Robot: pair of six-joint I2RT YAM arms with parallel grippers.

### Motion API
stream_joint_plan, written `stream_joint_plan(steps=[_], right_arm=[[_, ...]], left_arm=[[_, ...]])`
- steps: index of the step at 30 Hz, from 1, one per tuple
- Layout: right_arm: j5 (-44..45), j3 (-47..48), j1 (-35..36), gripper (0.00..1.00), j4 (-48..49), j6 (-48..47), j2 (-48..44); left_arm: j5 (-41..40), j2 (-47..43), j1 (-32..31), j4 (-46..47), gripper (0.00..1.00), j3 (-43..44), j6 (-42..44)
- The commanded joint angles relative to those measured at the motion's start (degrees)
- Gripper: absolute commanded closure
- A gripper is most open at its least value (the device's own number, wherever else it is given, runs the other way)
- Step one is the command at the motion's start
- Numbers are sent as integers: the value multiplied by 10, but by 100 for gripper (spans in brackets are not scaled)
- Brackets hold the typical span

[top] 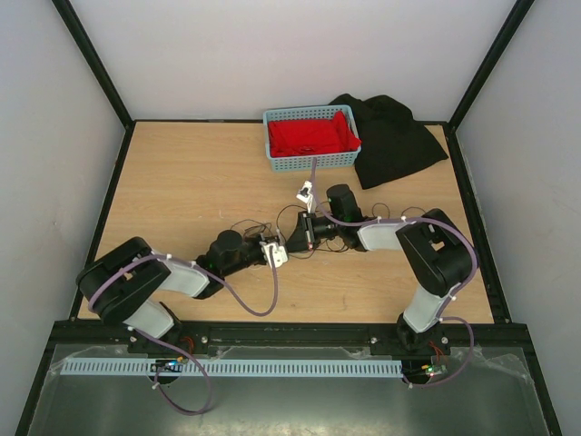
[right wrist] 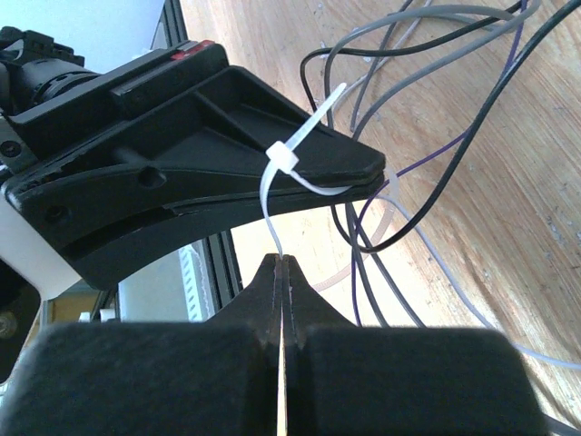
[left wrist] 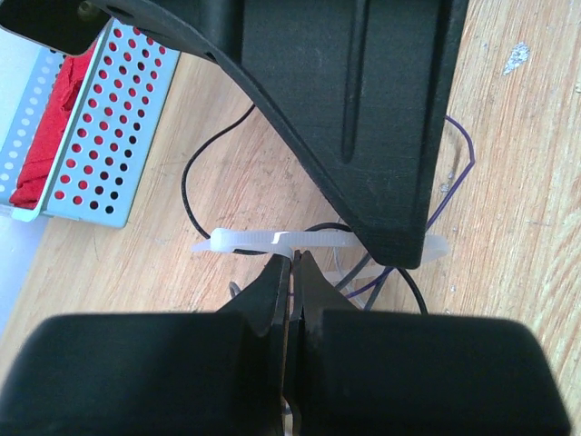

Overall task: Zip-tie the wires
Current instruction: Tie the cable at the center of the board.

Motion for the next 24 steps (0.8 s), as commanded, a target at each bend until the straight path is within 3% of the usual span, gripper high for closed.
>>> stream_joint_plan(steps=[1, 8, 24], right_arm=[[-25, 0, -4, 100, 3, 6, -24], [-16, 18, -5, 100, -63, -14, -23], [-20, 48, -10, 100, -88, -7, -9]], left_arm=[[-1, 11, -1, 7, 100, 15, 21], [-12, 8, 0, 8, 100, 20, 35], [-7, 2, -10, 15, 100, 9, 63]])
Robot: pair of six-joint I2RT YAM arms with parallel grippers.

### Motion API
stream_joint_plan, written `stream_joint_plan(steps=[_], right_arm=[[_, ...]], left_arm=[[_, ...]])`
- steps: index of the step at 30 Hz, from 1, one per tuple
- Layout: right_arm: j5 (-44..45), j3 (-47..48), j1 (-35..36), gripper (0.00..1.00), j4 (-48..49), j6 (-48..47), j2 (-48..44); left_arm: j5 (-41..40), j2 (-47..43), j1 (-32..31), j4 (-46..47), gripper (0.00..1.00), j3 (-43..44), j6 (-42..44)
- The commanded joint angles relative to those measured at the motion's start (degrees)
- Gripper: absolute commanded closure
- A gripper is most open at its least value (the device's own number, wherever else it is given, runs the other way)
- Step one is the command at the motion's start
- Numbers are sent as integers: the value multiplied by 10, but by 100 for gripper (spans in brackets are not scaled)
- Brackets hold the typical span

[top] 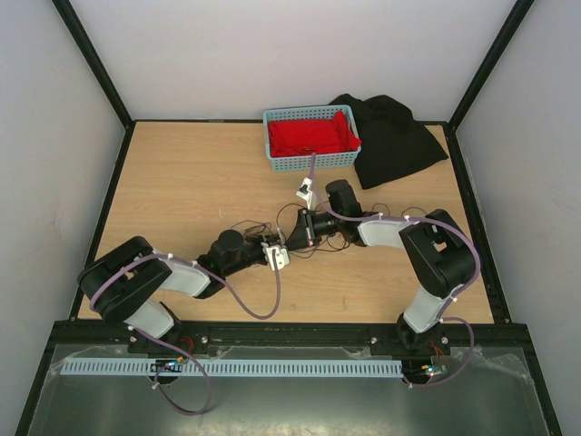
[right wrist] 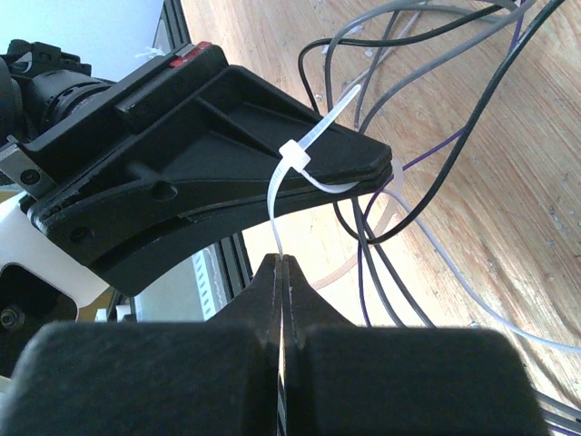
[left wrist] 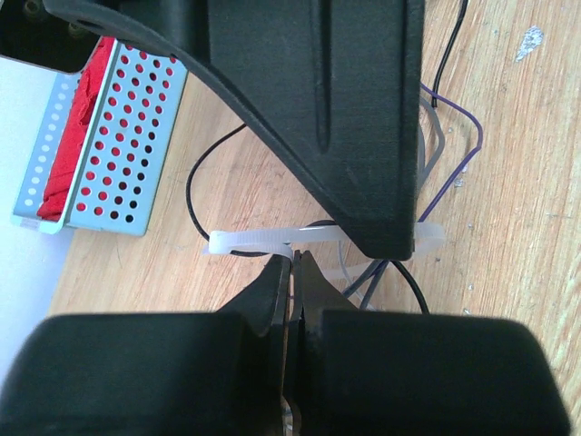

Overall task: Zip-tie the wires
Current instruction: Tie the cable at the center of the board.

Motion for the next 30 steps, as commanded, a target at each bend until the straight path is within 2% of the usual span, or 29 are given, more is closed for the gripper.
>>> stream_joint_plan(steps=[1, 30], right_arm=[[-12, 20, -6, 100, -20, -1, 2], [-8, 49, -12, 100, -25, 4, 29]], left_arm=[[-2, -5, -10, 15, 100, 2, 22], [-13, 7, -33, 18, 100, -4, 36]])
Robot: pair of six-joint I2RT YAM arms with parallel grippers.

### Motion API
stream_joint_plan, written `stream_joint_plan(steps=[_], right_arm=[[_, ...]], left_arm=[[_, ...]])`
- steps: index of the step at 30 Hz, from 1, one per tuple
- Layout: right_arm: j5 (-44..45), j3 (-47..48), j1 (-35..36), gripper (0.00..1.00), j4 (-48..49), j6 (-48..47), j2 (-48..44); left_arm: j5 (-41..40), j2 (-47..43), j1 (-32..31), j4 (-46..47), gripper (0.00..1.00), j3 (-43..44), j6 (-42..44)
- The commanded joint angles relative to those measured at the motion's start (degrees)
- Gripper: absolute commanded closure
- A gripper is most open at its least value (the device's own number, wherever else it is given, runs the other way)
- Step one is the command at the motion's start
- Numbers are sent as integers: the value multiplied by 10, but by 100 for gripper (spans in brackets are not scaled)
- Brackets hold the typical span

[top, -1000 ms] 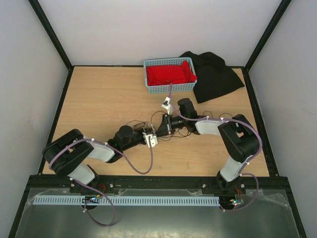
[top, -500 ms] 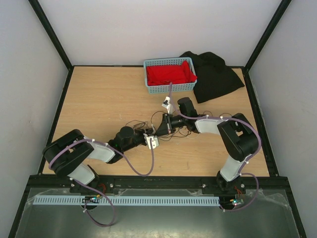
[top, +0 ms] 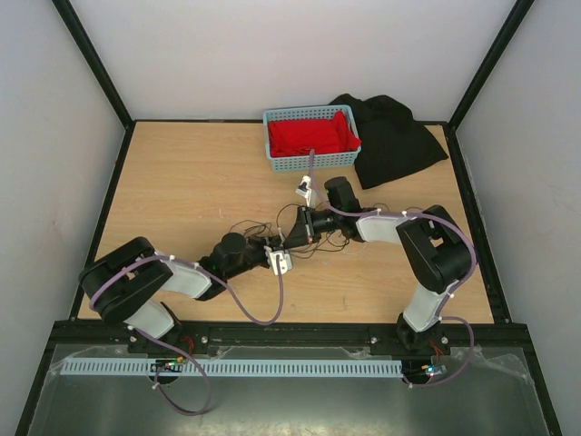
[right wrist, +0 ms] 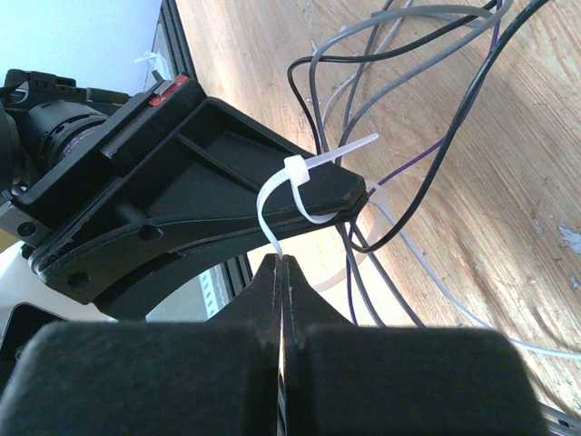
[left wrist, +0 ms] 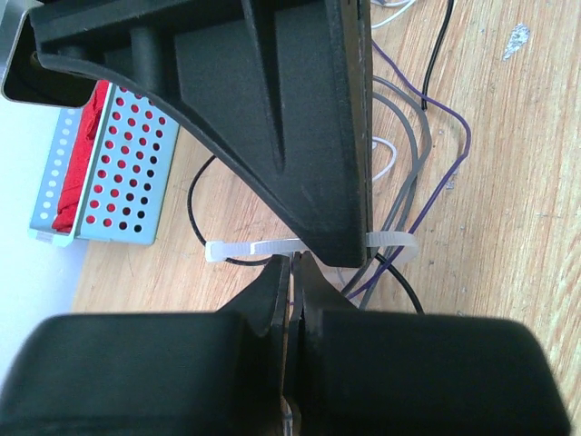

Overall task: Zip-tie the wires
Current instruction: Tie the cable at the center of the board.

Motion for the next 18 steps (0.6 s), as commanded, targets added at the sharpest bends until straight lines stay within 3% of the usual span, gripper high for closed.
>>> stream_joint_plan(steps=[1, 18], right_arm=[[-2, 22, -5, 100, 4, 4, 10], [-1, 39, -6, 100, 6, 7, 30]], left_arm=[[7, 5, -12, 17, 100, -4, 7], [-1, 9, -23, 21, 100, -7, 3]])
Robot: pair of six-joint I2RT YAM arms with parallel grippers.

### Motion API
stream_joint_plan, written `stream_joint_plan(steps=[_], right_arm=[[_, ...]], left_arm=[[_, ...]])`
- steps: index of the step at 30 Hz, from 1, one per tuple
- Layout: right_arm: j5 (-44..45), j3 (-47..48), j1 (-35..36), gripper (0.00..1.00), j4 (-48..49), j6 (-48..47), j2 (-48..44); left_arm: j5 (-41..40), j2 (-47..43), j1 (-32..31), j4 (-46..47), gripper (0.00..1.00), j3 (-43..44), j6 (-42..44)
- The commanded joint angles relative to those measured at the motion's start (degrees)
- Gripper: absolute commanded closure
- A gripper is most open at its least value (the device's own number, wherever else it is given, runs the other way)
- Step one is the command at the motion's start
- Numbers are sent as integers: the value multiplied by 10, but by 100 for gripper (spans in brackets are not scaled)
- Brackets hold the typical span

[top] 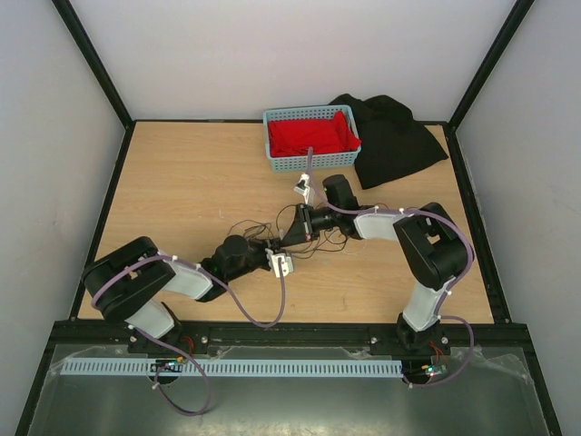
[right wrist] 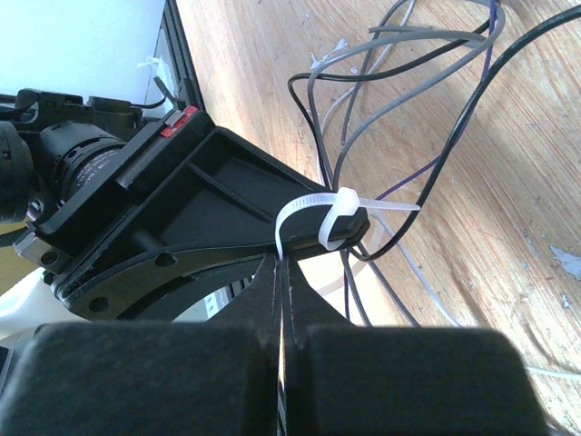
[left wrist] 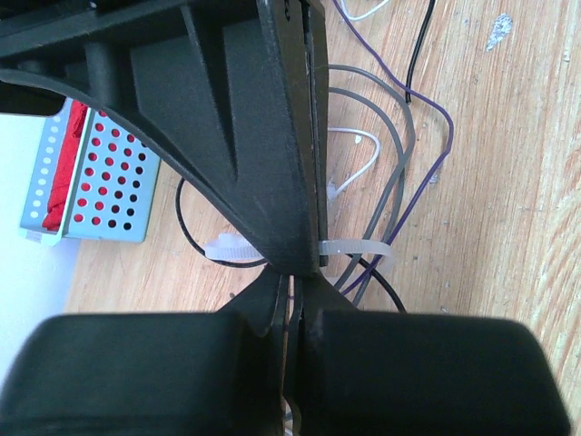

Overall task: Zip-tie the wires
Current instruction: Tie the cable at the center of the board.

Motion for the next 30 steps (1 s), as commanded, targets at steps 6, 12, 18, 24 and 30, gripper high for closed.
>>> stream_joint_plan(steps=[6, 12, 18, 24, 30], right_arm=[[2, 28, -7, 100, 6, 3, 21], [2, 30, -8, 100, 6, 3, 25], [2, 37, -8, 100, 7, 5, 34], [3, 46, -8, 100, 0, 6, 44], [3, 34, -9, 100, -19, -11, 32]], left_arm=[[14, -2, -13, 23, 100, -5, -6], [9, 1, -18, 35, 100, -9, -12], [1, 0, -26, 40, 100, -11, -11], [-10, 0, -30, 46, 100, -14, -15], [-15, -3, -25, 50, 100, -8, -43]])
